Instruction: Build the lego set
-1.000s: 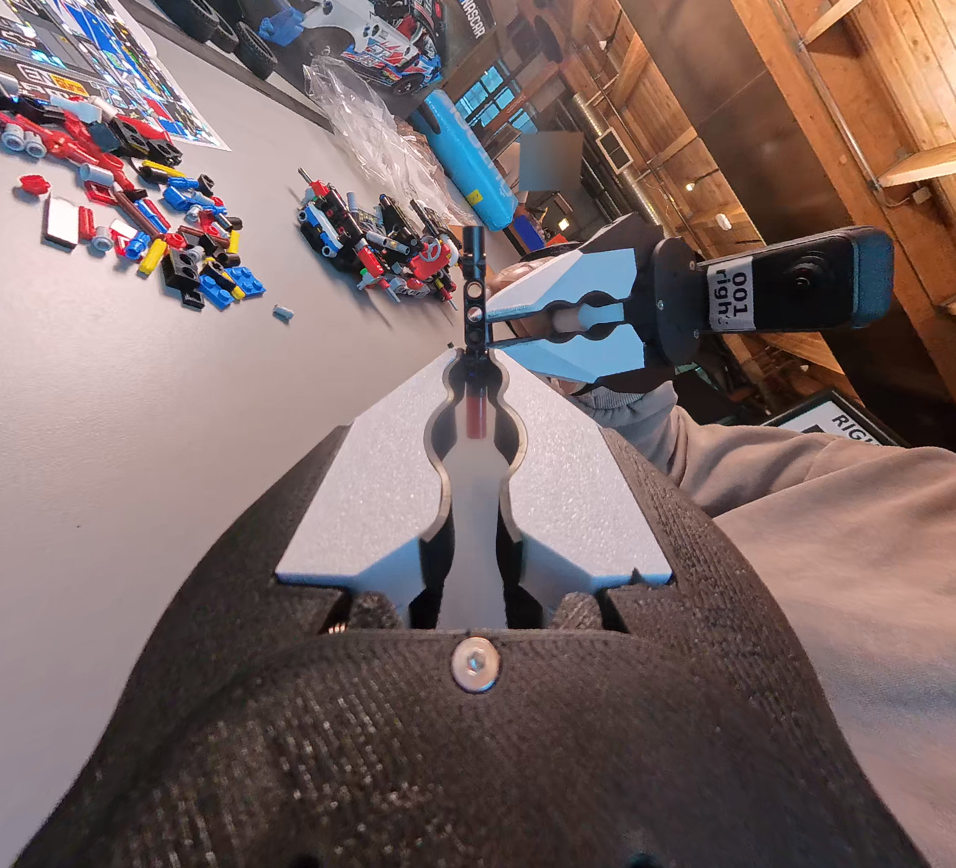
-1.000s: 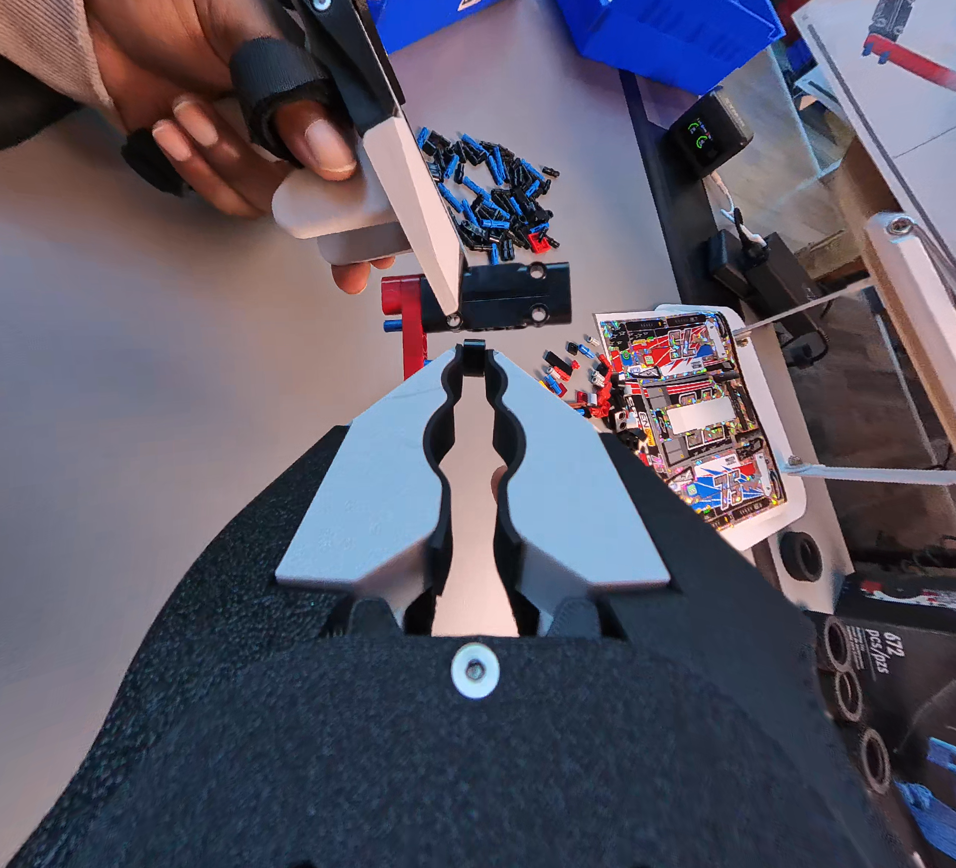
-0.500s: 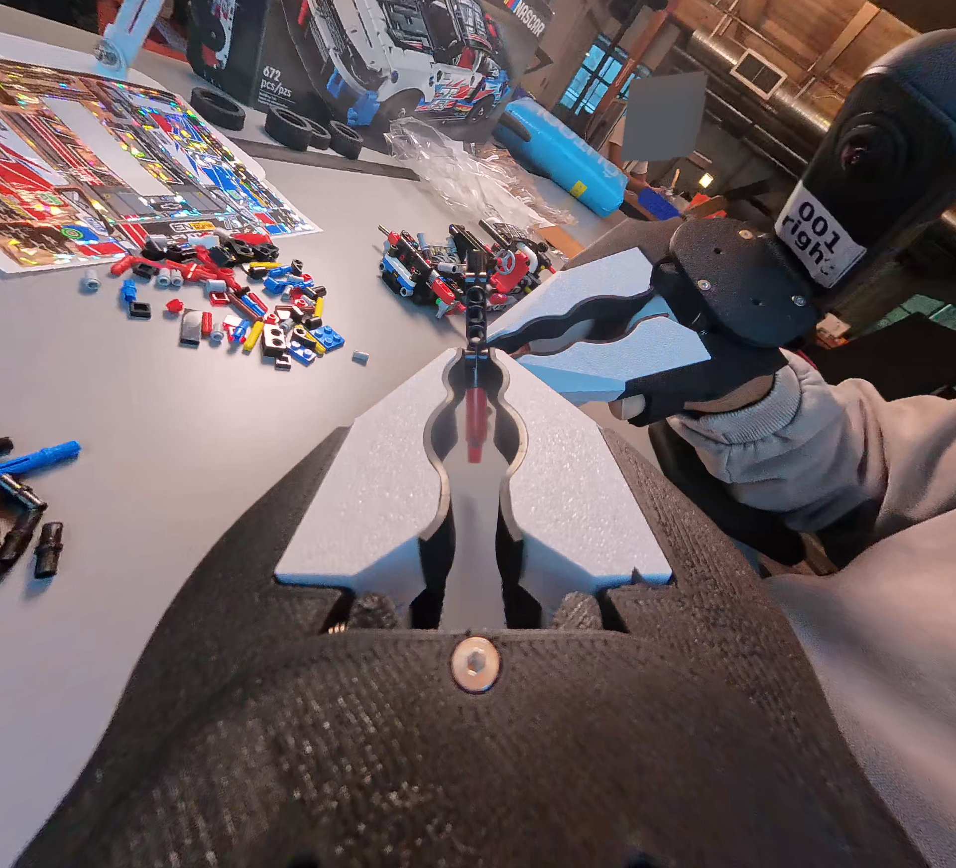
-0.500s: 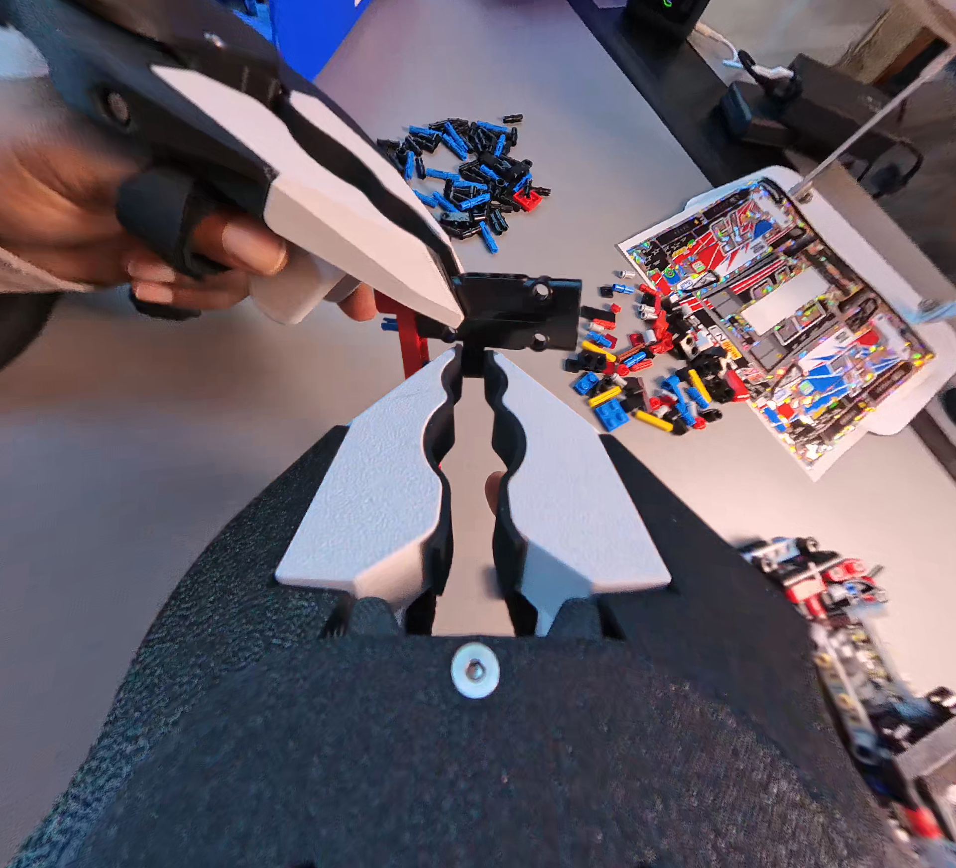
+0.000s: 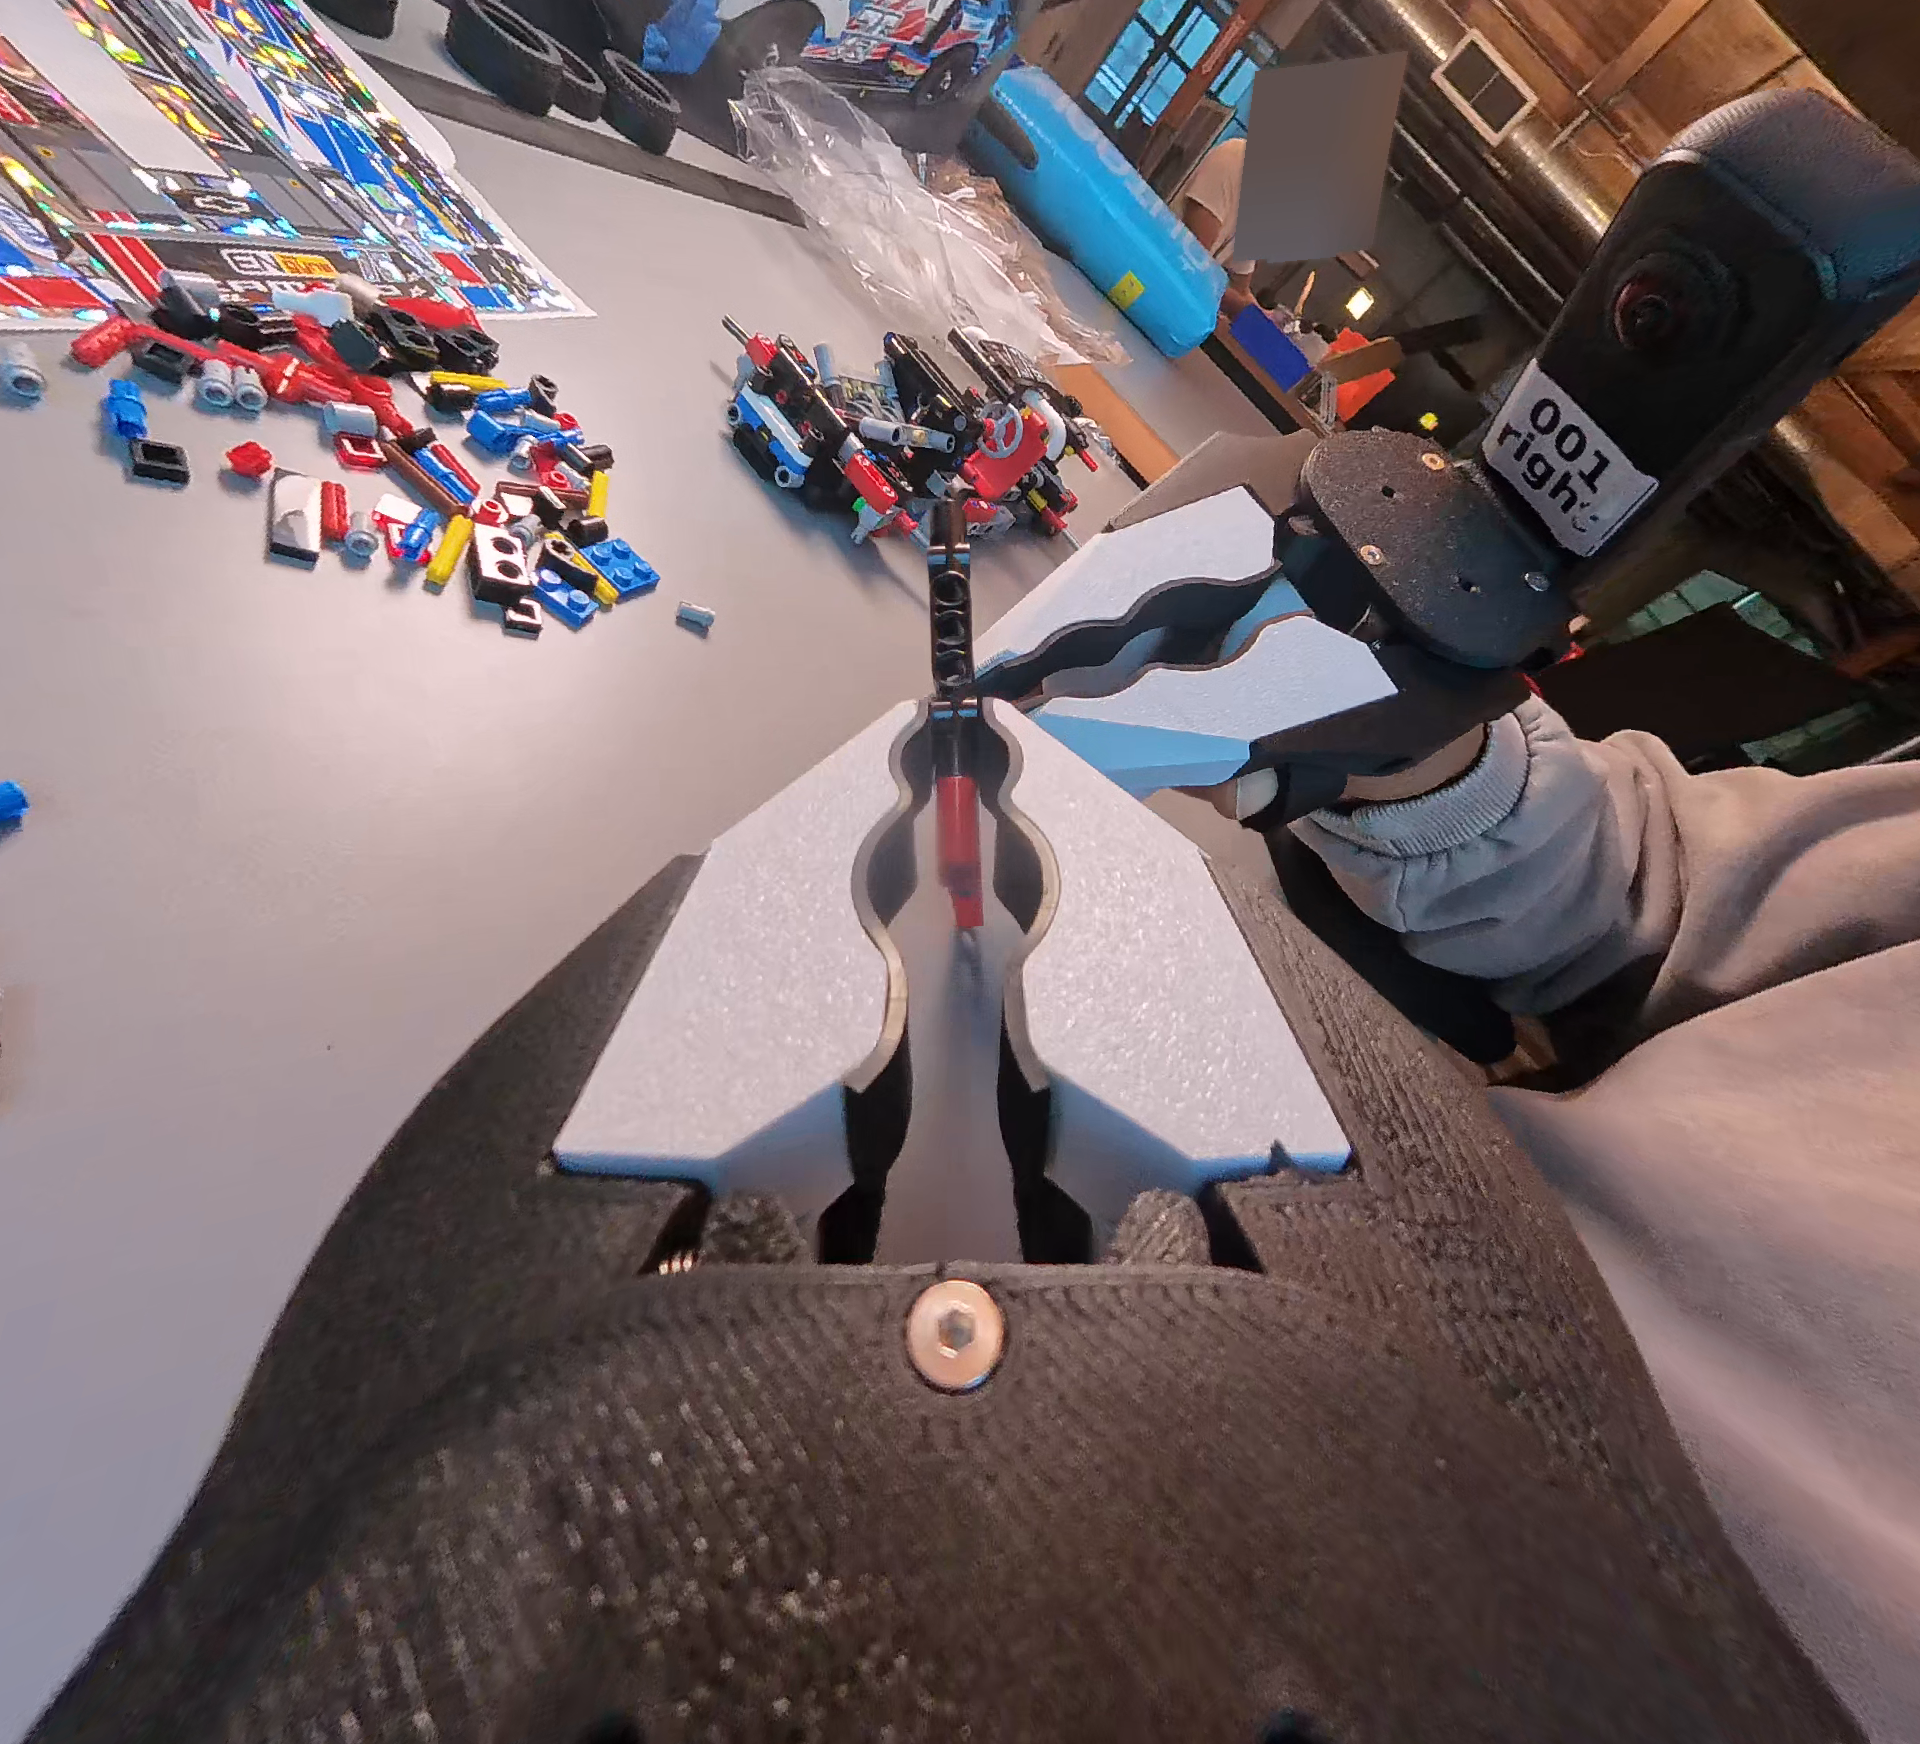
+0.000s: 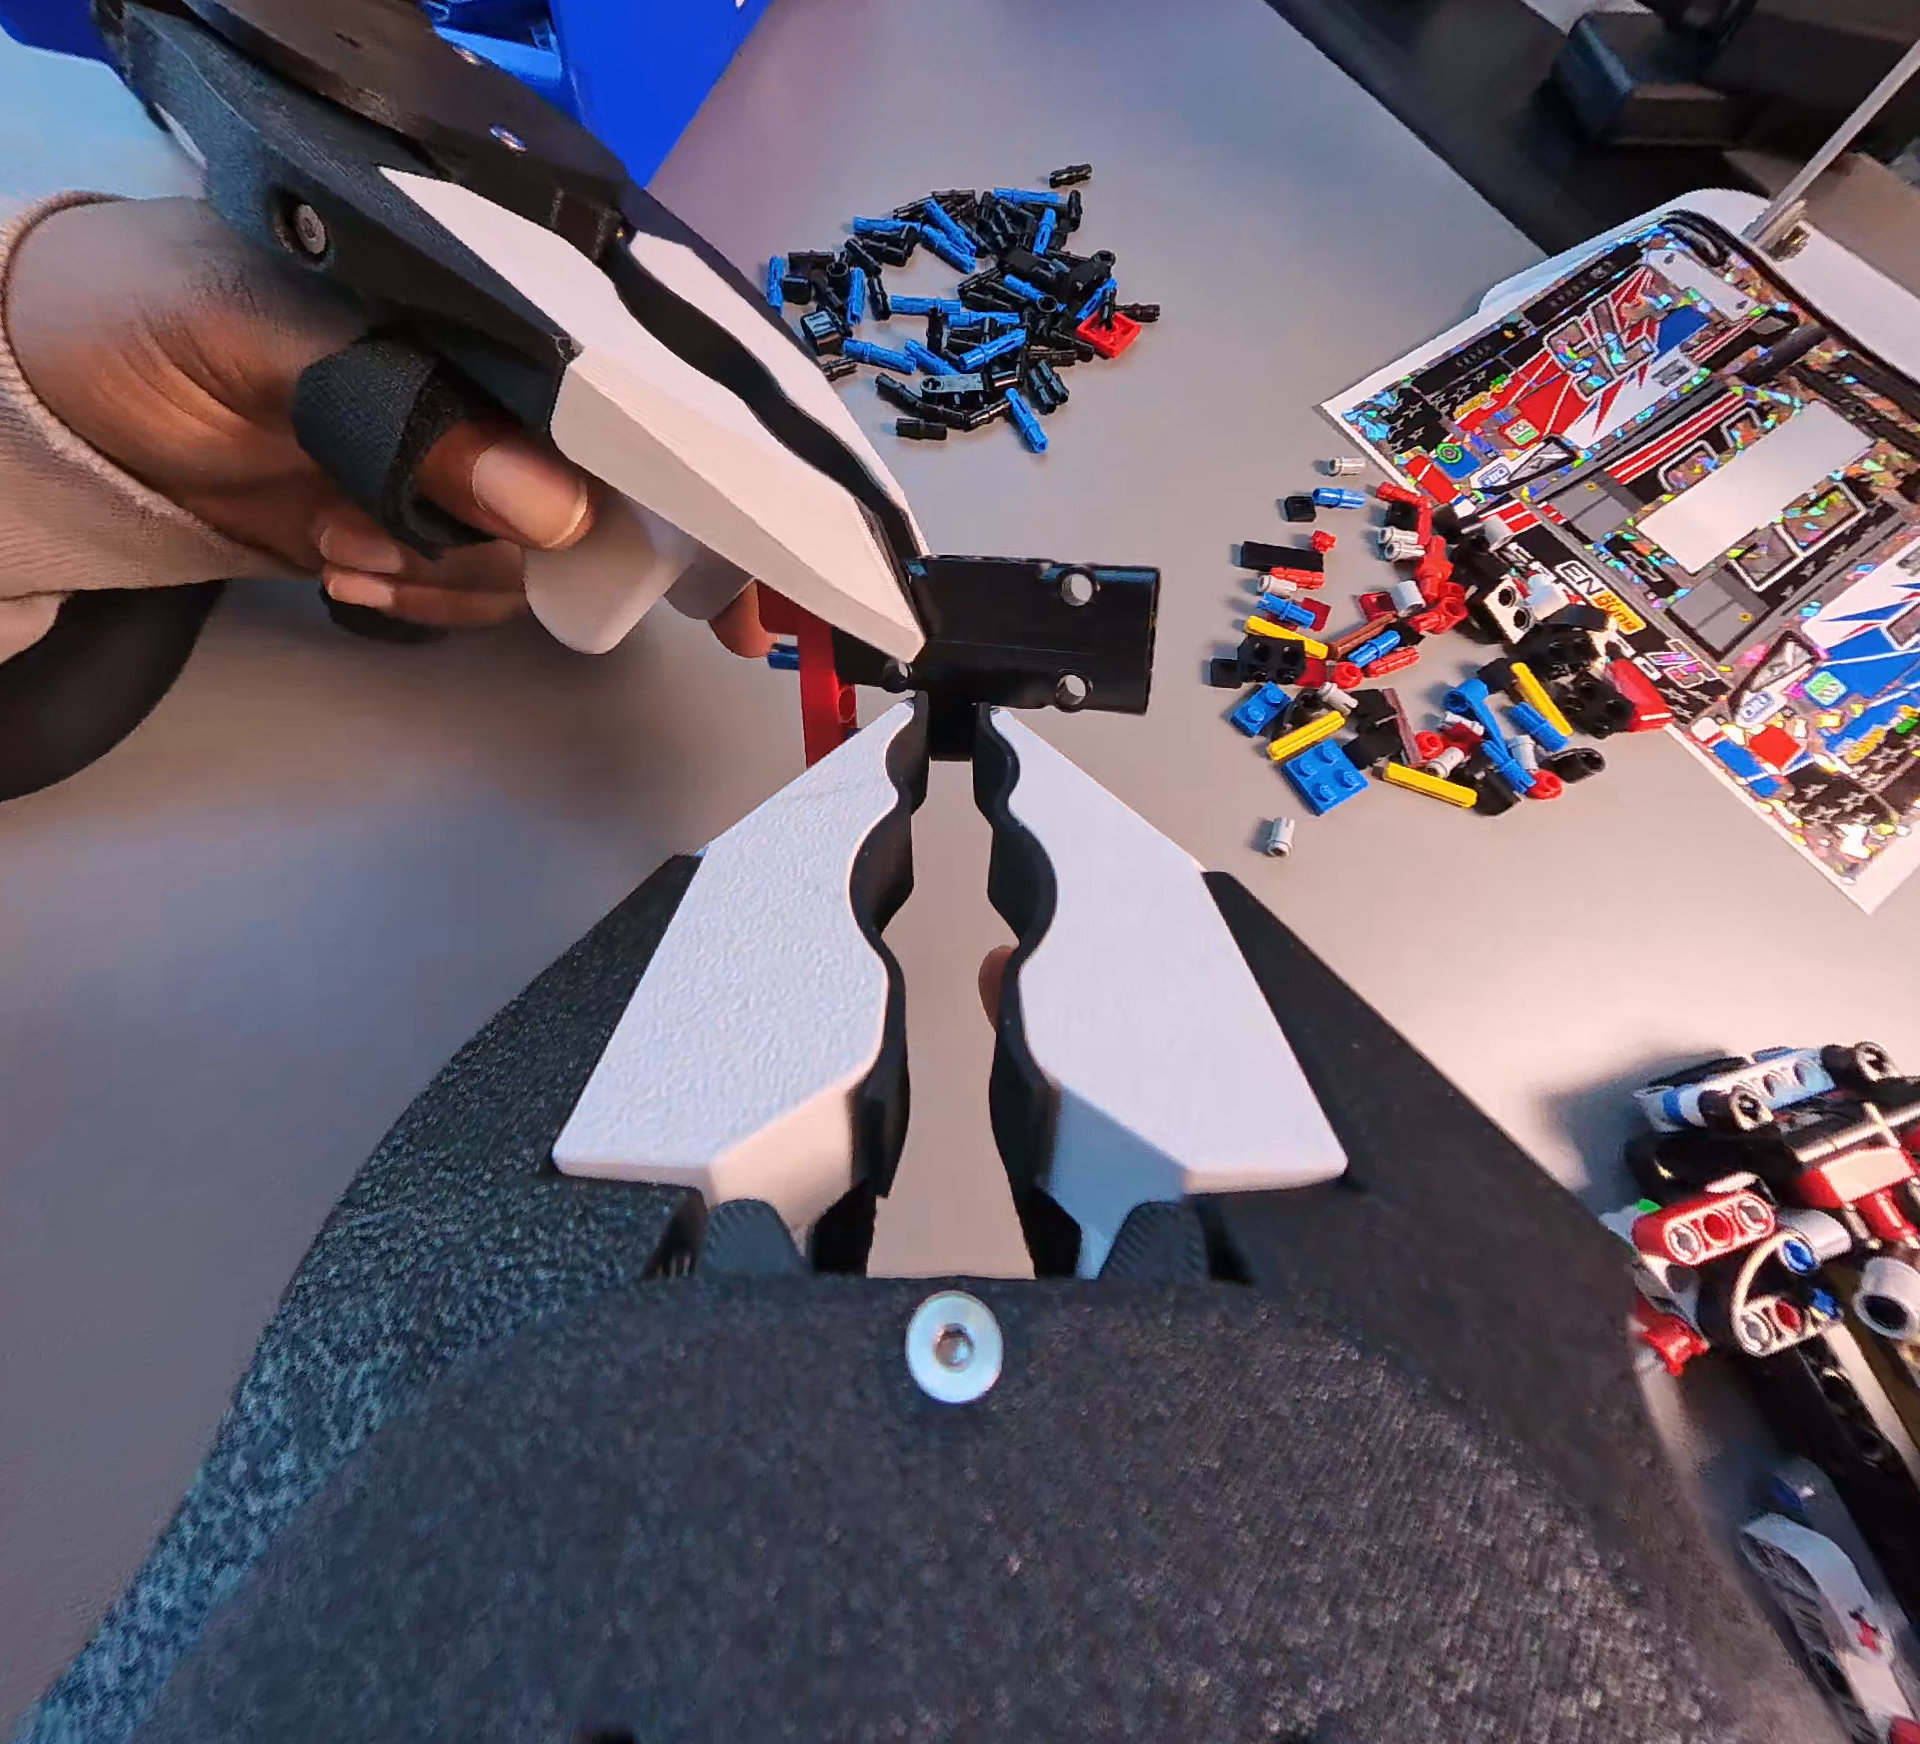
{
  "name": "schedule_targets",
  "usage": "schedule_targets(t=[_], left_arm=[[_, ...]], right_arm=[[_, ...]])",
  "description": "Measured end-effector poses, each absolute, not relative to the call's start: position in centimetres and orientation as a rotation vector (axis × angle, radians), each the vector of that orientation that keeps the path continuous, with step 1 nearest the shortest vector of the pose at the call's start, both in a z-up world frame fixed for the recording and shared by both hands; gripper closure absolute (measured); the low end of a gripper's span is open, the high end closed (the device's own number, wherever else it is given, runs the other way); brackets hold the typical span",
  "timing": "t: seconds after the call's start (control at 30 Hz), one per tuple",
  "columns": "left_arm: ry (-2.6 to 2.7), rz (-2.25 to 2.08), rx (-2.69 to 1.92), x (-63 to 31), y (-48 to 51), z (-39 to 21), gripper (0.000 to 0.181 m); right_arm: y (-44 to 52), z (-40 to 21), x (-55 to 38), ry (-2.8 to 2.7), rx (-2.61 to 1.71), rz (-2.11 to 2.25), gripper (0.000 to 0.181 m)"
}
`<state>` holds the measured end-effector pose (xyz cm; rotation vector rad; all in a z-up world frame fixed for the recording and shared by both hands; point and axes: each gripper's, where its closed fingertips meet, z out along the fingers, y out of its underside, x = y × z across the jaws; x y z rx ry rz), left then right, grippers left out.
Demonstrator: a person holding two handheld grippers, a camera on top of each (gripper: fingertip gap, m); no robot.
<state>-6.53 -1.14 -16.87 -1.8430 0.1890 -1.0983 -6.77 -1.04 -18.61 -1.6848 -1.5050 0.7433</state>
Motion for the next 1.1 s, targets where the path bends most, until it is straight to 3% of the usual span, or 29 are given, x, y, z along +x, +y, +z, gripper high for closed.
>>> schedule_targets(t=[0.37,1.1], left_arm=[[0.415,-1.015,-1.908,-5.0,-2.3,-17.8,0.176],[0.26,-1.106,-1.944,-5.1,-1.8,-18.2,0.176]], right_arm=[[-1.1,-17.0,-5.8,-1.643,-1.501,0.565,0.176],[-1.2,-18.3,-5.2,-1.744,-1.023,0.137,0.176]])
